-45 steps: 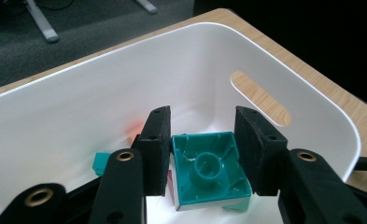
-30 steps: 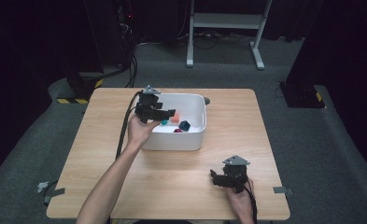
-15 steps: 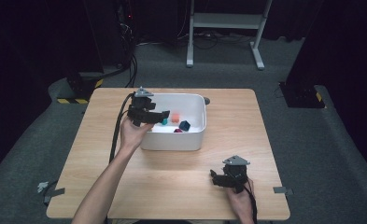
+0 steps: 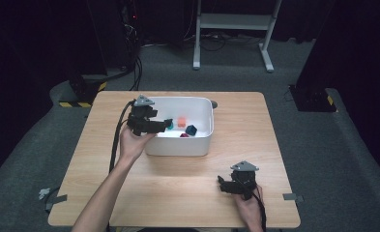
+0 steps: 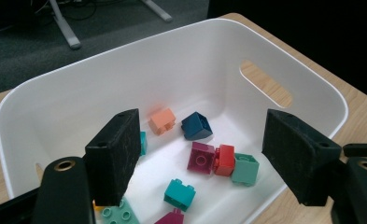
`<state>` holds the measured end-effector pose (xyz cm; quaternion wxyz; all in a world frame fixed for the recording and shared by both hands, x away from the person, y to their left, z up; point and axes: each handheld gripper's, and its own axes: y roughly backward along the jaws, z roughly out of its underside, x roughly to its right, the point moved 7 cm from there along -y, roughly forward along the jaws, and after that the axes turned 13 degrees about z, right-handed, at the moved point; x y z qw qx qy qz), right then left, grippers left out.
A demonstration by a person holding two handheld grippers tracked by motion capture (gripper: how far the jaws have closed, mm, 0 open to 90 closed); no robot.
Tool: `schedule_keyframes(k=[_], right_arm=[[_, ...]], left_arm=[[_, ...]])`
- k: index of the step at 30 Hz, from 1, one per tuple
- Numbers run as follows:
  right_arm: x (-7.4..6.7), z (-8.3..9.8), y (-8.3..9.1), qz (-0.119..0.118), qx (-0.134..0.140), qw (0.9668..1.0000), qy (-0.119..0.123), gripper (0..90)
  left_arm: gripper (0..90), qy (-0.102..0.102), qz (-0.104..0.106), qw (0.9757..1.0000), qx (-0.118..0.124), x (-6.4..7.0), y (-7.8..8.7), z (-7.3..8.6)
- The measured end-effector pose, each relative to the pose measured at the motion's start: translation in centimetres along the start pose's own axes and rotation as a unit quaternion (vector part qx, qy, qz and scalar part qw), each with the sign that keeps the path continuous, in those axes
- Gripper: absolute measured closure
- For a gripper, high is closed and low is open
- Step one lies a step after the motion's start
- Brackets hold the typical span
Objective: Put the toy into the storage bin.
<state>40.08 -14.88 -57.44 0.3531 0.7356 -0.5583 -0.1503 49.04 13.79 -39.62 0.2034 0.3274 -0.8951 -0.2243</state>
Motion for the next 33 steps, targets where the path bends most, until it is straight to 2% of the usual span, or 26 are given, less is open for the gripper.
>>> schedule_keyframes(k=[3, 6, 9, 13, 18, 23, 28, 33], right_arm=[[0.0, 0.0, 0.0, 0.0, 0.0, 1.0, 0.0, 13.9], [0.0, 0.0, 0.0, 0.0, 0.0, 1.0, 0.0, 13.9], [0.0, 0.0, 0.0, 0.0, 0.0, 1.0, 0.0, 13.9], [0.0, 0.0, 0.0, 0.0, 0.0, 1.0, 0.0, 13.9], [0.0, 0.0, 0.0, 0.0, 0.0, 1.0, 0.0, 13.9], [0.0, 0.0, 0.0, 0.0, 0.0, 1.0, 0.0, 13.9], [0.0, 0.0, 0.0, 0.0, 0.0, 1.0, 0.0, 13.9], [0.0, 0.0, 0.0, 0.0, 0.0, 1.0, 0.0, 13.9]], left_arm=[[29.6, 0.008, 0.007, 0.9999, -0.004, 0.1, 0.2, 0.4], [30.7, 0.019, 0.027, 0.9993, -0.019, 0.3, 0.2, 0.8], [29.8, 0.024, 0.032, 0.9991, -0.017, 0.4, 0.5, 0.9], [28.1, 0.022, 0.029, 0.9992, -0.014, 0.7, 1.0, 1.3], [24.8, 0.014, 0.016, 0.9998, -0.005, 0.8, 1.7, 1.4], [24.7, 0.011, 0.017, 0.9998, -0.007, 1.1, 1.8, 1.9], [24.7, 0.013, 0.017, 0.9998, 0.001, 1.2, 2.3, 2.3], [24.2, 0.004, 0.007, 1.0, 0.005, 1.6, 3.2, 2.8]])
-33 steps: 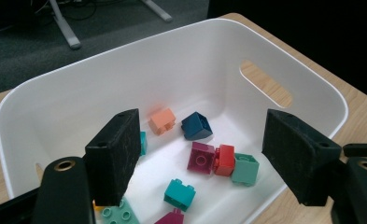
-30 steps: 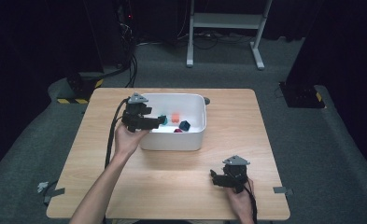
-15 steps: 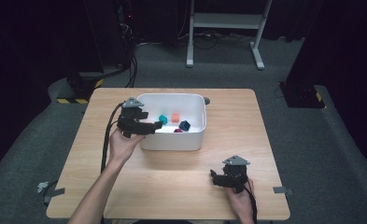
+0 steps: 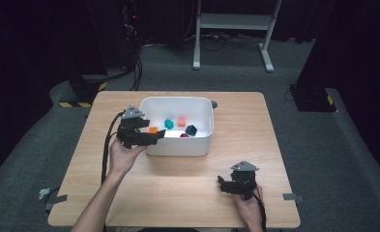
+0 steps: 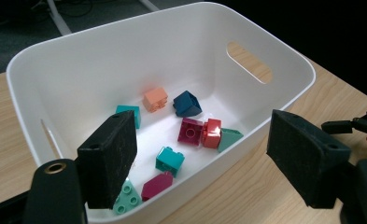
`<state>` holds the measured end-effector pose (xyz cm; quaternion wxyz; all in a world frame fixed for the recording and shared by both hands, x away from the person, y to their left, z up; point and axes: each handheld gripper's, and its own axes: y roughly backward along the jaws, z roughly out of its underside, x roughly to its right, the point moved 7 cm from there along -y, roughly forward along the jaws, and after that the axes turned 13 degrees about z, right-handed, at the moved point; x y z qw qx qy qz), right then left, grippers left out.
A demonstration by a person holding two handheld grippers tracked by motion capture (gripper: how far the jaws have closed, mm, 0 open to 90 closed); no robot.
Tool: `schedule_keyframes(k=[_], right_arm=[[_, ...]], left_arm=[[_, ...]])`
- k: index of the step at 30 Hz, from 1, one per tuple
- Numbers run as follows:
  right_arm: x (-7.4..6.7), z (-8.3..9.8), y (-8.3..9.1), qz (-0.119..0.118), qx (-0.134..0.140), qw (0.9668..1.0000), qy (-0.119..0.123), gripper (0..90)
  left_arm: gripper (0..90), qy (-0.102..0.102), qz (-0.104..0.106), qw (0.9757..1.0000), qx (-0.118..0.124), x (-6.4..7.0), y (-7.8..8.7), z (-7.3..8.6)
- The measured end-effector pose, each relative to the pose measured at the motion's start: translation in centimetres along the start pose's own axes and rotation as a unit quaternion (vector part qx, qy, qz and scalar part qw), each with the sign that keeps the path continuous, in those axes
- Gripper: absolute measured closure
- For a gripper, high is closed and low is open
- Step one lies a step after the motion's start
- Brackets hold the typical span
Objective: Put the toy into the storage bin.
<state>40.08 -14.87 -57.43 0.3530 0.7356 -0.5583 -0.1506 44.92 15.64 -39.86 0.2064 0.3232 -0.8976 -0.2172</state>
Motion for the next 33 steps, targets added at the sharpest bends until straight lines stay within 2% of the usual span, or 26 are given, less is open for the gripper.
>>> schedule_keyframes(k=[6, 18, 33], right_arm=[[0.0, 0.0, 0.0, 0.0, 0.0, 1.0, 0.0, 13.9], [0.0, 0.0, 0.0, 0.0, 0.0, 1.0, 0.0, 13.9], [0.0, 0.0, 0.0, 0.0, 0.0, 1.0, 0.0, 13.9]], left_arm=[[23.6, 0.0, -0.007, 1.0, 0.005, 0.2, 0.8, 1.1], [24.0, 0.006, -0.001, 0.9998, 0.021, 1.1, 2.3, 2.8], [22.8, 0.002, -0.009, 0.9999, 0.008, 1.9, 3.1, 5.7]])
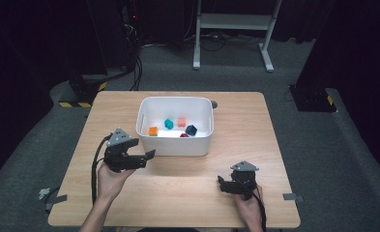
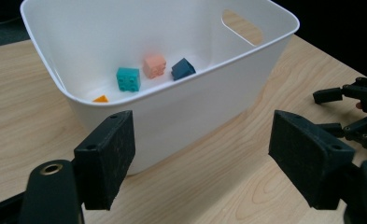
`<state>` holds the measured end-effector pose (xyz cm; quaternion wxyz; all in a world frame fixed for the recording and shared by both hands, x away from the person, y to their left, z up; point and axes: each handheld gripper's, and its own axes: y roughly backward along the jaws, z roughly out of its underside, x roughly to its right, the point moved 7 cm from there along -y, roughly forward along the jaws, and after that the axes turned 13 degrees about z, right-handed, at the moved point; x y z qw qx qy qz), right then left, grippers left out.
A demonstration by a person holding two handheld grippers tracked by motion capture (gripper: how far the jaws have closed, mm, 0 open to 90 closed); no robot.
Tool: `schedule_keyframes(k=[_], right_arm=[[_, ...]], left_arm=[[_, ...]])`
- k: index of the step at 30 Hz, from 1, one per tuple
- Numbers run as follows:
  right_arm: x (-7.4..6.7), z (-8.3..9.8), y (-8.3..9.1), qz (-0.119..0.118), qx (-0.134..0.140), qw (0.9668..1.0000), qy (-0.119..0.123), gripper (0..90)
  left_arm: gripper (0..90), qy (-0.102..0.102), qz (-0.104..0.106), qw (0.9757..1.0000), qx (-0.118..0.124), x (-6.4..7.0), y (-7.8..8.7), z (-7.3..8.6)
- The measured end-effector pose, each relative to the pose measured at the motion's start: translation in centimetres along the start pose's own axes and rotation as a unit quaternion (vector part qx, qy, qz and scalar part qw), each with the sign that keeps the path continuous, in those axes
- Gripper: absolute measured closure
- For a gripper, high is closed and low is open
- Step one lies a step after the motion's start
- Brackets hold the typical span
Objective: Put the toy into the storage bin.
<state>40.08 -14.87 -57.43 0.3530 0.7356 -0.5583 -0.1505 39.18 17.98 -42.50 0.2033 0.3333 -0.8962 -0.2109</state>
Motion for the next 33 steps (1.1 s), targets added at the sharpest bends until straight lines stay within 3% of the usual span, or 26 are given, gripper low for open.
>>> schedule_keyframes(k=[17, 33], right_arm=[[0.0, 0.0, 0.0, 0.0, 0.0, 1.0, 0.0, 13.9], [0.0, 0.0, 0.0, 0.0, 0.0, 1.0, 0.0, 13.9]], left_arm=[[24.6, 0.001, -0.004, 0.9999, 0.015, 0.6, 0.5, 2.4], [23.8, 0.011, -0.003, 0.9998, -0.018, 0.3, -0.8, 6.3]])
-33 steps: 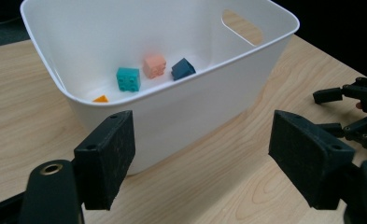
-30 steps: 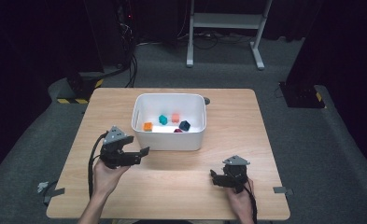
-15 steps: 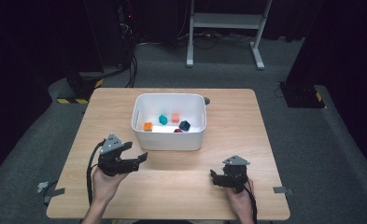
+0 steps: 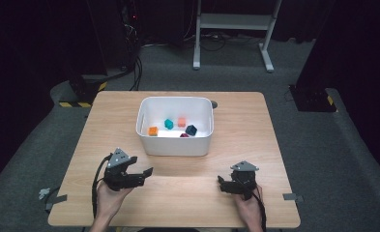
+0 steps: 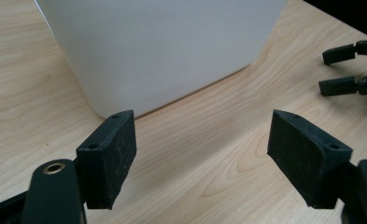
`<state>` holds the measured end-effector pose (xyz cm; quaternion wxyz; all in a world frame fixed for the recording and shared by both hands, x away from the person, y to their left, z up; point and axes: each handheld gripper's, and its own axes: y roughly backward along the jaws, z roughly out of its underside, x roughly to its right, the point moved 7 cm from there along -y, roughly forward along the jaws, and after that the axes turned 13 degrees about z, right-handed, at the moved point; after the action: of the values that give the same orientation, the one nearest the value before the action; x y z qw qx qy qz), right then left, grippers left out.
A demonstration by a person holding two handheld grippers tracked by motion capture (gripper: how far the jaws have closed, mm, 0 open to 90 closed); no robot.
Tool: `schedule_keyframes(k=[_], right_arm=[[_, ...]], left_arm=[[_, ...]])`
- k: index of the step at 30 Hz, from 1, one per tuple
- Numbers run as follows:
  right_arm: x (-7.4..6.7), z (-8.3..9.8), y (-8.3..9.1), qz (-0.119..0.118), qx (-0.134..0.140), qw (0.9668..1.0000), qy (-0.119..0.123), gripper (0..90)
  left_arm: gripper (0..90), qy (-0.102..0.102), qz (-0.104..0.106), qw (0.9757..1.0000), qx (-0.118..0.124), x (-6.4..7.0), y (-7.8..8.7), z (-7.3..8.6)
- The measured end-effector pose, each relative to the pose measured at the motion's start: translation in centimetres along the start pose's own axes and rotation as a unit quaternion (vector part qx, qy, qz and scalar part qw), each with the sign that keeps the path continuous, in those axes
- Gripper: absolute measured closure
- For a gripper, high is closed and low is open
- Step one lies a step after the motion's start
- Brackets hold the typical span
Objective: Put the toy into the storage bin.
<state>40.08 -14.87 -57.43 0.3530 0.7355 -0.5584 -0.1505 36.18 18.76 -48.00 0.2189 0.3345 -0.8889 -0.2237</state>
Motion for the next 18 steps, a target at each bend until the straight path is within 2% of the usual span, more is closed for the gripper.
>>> schedule_keyframes(k=[4, 18], right_arm=[[0.0, 0.0, 0.0, 0.0, 0.0, 1.0, 0.0, 13.9], [0.0, 0.0, 0.0, 0.0, 0.0, 1.0, 0.0, 13.9]], left_arm=[[23.7, 0.007, 0.0, 1.0, -0.002, -0.2, -0.4, 0.8], [22.7, 0.009, -0.028, 0.9991, -0.03, -1.3, -2.6, 2.7]])
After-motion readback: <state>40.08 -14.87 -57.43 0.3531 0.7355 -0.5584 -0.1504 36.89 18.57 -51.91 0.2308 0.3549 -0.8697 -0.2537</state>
